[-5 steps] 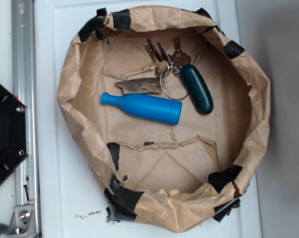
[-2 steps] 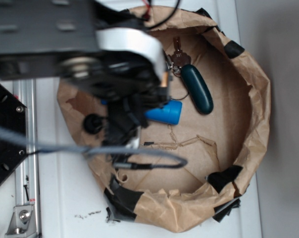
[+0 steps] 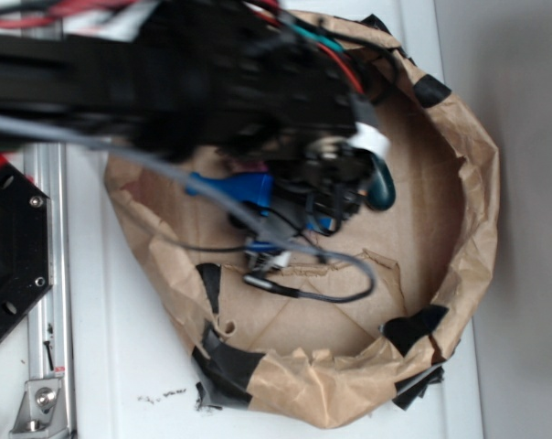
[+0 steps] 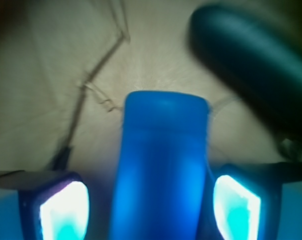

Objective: Grab the blue bottle.

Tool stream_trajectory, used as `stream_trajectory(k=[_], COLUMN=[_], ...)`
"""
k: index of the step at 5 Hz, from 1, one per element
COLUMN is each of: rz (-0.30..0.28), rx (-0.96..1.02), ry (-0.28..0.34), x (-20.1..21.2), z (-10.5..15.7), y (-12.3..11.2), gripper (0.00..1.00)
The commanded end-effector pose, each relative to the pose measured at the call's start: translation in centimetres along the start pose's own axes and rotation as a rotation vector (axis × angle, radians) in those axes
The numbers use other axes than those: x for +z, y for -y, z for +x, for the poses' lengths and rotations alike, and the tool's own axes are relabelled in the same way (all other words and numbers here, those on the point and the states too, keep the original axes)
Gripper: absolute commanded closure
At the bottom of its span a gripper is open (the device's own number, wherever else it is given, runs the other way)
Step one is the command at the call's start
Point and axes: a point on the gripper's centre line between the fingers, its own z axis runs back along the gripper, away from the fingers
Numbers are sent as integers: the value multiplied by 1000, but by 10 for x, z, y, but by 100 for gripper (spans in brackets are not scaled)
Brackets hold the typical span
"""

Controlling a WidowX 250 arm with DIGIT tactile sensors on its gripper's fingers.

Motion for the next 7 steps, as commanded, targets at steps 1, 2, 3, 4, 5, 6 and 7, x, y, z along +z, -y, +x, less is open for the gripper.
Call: stream_trajectory(k=[1, 2, 3, 4, 5, 6, 7], rz=[-24, 41, -19, 100, 176, 182, 168], rx=[-124, -75, 117, 290, 417, 528, 570], ry=[14, 58, -47, -49, 9, 91, 93], x=[3, 50, 97, 137, 165, 176, 174], z=[41, 58, 56, 40, 24, 16, 15], y=[44, 61, 75, 73, 67, 65, 60], gripper=[100, 100, 100, 100, 100, 100, 100])
